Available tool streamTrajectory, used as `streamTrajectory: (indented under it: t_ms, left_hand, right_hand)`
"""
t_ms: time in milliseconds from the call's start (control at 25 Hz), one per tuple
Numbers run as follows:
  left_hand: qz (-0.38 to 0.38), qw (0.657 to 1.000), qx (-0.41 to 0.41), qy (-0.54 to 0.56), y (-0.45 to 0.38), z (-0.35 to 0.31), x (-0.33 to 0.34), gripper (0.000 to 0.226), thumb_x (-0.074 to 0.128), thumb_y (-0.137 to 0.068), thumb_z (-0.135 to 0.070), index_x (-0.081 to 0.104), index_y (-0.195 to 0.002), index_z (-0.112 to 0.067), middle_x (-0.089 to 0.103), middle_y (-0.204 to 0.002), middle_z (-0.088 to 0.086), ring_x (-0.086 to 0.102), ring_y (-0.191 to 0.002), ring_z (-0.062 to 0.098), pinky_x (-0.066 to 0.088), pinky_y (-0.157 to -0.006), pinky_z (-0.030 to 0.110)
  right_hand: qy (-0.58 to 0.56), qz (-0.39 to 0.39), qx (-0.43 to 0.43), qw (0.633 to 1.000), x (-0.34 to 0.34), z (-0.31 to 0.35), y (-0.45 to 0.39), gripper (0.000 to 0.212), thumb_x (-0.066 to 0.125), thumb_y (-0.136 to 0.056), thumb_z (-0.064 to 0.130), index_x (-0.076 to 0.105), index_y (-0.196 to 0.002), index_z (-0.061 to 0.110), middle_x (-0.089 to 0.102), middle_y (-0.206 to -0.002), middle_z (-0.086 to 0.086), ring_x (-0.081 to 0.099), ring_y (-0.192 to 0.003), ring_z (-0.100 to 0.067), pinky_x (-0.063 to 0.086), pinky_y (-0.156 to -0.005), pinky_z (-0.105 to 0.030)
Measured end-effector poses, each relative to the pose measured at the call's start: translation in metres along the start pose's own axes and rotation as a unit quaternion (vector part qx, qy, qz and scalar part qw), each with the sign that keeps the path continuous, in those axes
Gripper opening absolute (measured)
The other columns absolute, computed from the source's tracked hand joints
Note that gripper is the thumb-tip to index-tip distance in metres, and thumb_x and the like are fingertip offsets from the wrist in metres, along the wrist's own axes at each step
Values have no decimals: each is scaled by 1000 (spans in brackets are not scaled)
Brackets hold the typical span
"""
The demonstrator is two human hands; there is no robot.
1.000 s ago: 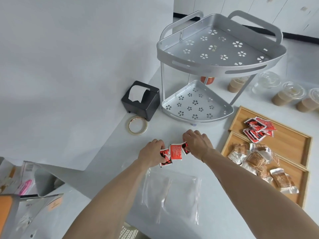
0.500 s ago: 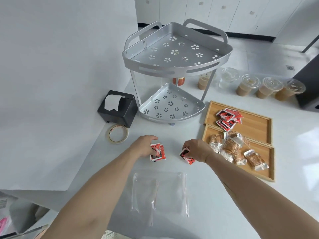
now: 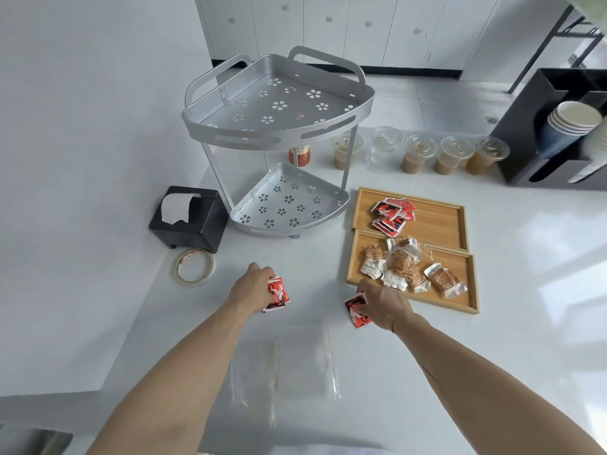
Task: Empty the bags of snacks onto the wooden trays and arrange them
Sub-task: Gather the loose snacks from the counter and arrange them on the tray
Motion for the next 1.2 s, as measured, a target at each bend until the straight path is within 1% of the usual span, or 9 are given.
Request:
streamTrajectory:
  t_ms: [120,240,320,480,600,720,840,1040,1200]
  left_hand:
    - [-15,1000,0,10,4,-6,0,33,64,-81,-14,57,-113,-18,42,-117,6,61,-88,30,52,-77,38]
    - [-24,999,19,-26,7,-15,-2,27,60,-81,-16,56,-108,-21,51,-114,1,52,-101,25,48,-72,37]
    - [-10,999,28,-41,8,-22,-3,21,58,-81,-18,54,-101,-24,59,-107,-2,47,-104,23,44,-68,34]
    - [44,999,24,18,10,-40,-7,16,63,-79,-24,50,-87,-28,64,-93,-2,58,-86,22,47,-70,33]
    - [50,996,36,65,10,-61,-12,20,63,-77,-17,55,-91,-29,62,-90,0,57,-81,21,49,-72,33]
    - [50,993,58,87,6,-87,-15,27,64,-77,-15,64,-102,-26,64,-97,2,59,-89,24,50,-75,34]
    - [54,990,93,89,1,-119,-17,29,68,-78,-16,65,-106,-24,64,-99,2,56,-87,21,44,-72,29]
    - [51,987,113,106,-12,-173,-19,38,69,-77,-13,61,-113,-23,66,-105,4,58,-86,19,45,-68,25]
    - [54,983,126,119,-28,-211,-21,43,69,-78,-11,55,-116,-24,63,-108,2,61,-92,21,49,-76,31]
  right_hand:
    - [-37,26,5,999,-1,-4,5,37,60,-91,23,45,-125,18,68,-111,-13,64,-92,-31,52,-70,-40]
    - [-48,45,6,998,-4,-10,9,47,61,-85,10,44,-128,21,67,-113,-12,62,-88,-27,53,-67,-36]
    - [-42,45,6,998,-7,-15,12,45,58,-85,11,45,-126,24,68,-111,-10,62,-86,-26,52,-66,-36]
    - [-71,29,9,997,-22,-30,17,36,57,-84,12,56,-118,24,68,-114,-6,62,-90,-23,53,-70,-33]
    - [-61,12,11,998,-38,-46,22,33,57,-84,12,63,-115,23,68,-115,-5,64,-99,-23,53,-74,-31]
    - [-66,-5,24,997,-55,-69,28,31,59,-85,13,64,-115,21,68,-113,-7,63,-101,-24,50,-73,-30]
    - [-73,-27,41,996,-75,-96,34,26,60,-85,18,66,-110,19,69,-109,-6,62,-96,-24,45,-68,-28]
    - [-100,-56,73,991,-107,-138,38,19,63,-83,20,66,-102,22,67,-91,-2,61,-82,-20,51,-71,-30]
    - [-112,-69,80,988,-129,-163,31,15,63,-81,17,64,-95,24,64,-89,-1,61,-81,-19,51,-67,-28]
Point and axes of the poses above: each hand's wrist, its own y-axis away from the middle knuckle, its own x-axis out of the palm, z = x × y, the point moved 2 cm from there along -y, towards the middle knuckle
